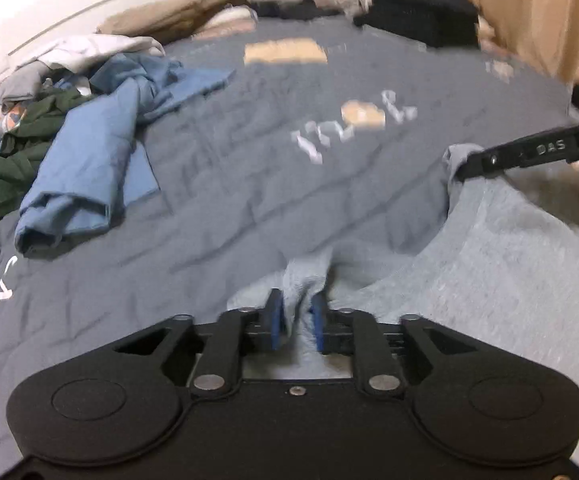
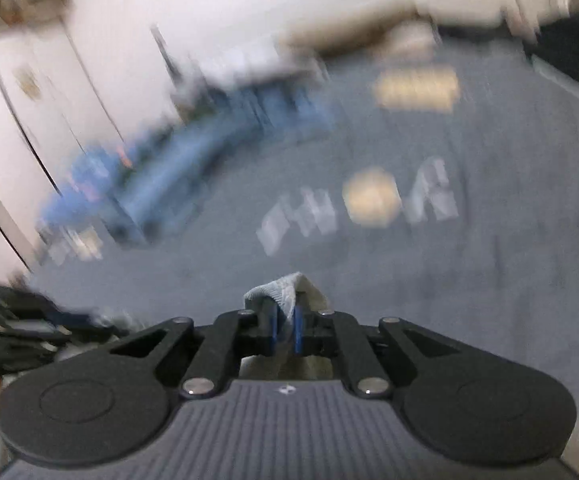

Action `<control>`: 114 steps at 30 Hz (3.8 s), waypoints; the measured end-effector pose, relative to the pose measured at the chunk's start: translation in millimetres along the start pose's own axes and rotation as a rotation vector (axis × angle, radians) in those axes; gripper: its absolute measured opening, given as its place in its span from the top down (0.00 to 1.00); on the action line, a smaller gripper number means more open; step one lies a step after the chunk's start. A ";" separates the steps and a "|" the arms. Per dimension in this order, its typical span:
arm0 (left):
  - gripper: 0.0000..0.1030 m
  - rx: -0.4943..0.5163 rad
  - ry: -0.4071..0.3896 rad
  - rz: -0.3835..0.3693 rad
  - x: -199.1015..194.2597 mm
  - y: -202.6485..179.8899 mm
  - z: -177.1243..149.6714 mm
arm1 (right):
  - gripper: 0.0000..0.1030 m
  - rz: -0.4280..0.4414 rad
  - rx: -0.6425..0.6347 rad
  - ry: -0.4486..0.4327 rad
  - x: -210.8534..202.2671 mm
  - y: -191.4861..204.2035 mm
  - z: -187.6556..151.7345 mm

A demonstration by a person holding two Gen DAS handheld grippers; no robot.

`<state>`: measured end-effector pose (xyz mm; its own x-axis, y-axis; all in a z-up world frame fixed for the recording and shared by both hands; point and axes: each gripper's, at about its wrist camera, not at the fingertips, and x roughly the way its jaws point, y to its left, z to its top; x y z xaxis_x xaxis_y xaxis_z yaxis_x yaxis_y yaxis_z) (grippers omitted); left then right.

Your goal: Fold clothes

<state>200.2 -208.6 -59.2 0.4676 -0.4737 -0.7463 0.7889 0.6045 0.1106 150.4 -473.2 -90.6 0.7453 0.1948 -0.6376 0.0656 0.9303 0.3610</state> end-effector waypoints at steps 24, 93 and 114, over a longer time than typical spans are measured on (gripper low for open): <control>0.90 0.206 0.175 -0.219 53.7 -24.8 35.0 | 0.66 0.018 -0.067 0.051 -7.3 11.4 -0.7; 0.47 -0.905 -0.347 0.264 -225.9 65.3 -191.6 | 0.55 0.176 0.051 -0.131 -159.9 121.1 -70.8; 0.47 -1.537 -0.409 0.621 -285.0 210.8 -364.8 | 0.53 0.394 0.030 -0.074 -108.6 174.1 -95.7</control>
<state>87.7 287.5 -62.6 0.7905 0.0808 -0.6071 -0.5053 0.6461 -0.5720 17.3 -302.6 -23.7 0.7631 0.5111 -0.3956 -0.2168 0.7791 0.5883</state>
